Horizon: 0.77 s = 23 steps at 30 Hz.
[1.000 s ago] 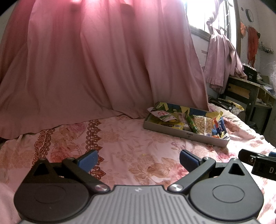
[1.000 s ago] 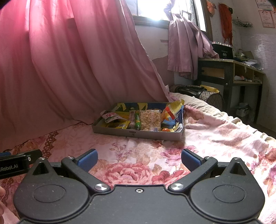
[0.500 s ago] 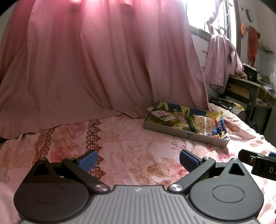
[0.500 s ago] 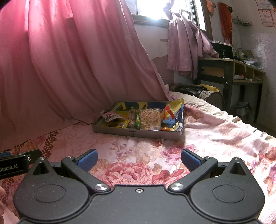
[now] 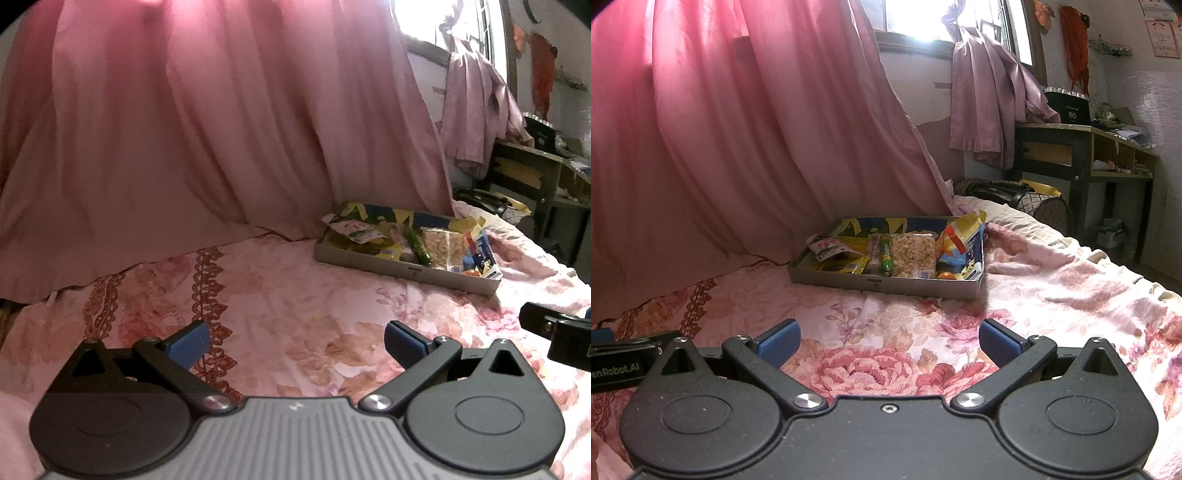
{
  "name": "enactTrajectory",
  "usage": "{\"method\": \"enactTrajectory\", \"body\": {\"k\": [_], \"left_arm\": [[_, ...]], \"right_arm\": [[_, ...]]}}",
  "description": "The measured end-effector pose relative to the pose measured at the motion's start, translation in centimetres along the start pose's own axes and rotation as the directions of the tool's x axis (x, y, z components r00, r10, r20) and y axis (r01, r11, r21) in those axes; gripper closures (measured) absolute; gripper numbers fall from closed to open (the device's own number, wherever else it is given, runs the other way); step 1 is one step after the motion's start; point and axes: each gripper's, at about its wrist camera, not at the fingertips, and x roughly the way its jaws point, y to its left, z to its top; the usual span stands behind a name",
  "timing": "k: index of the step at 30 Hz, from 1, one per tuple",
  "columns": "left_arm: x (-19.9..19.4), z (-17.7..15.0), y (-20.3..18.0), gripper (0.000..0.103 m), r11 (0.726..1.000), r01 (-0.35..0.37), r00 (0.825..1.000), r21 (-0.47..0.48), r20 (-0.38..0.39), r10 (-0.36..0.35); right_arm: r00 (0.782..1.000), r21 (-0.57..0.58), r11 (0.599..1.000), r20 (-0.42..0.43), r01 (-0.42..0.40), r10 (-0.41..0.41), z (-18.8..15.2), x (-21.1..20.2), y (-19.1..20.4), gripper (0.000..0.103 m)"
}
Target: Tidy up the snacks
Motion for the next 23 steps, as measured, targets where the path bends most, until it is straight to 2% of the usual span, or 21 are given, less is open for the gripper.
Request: {"method": "enactTrajectory", "body": {"k": [23], "left_arm": [[0.03,0.16,-0.10,0.000,1.000,-0.005,1.000,0.004,-0.004,0.005]], "right_arm": [[1.000,-0.001,1.000,-0.004,-0.001,0.001,-0.10,0.10,0.09,0.001]]}}
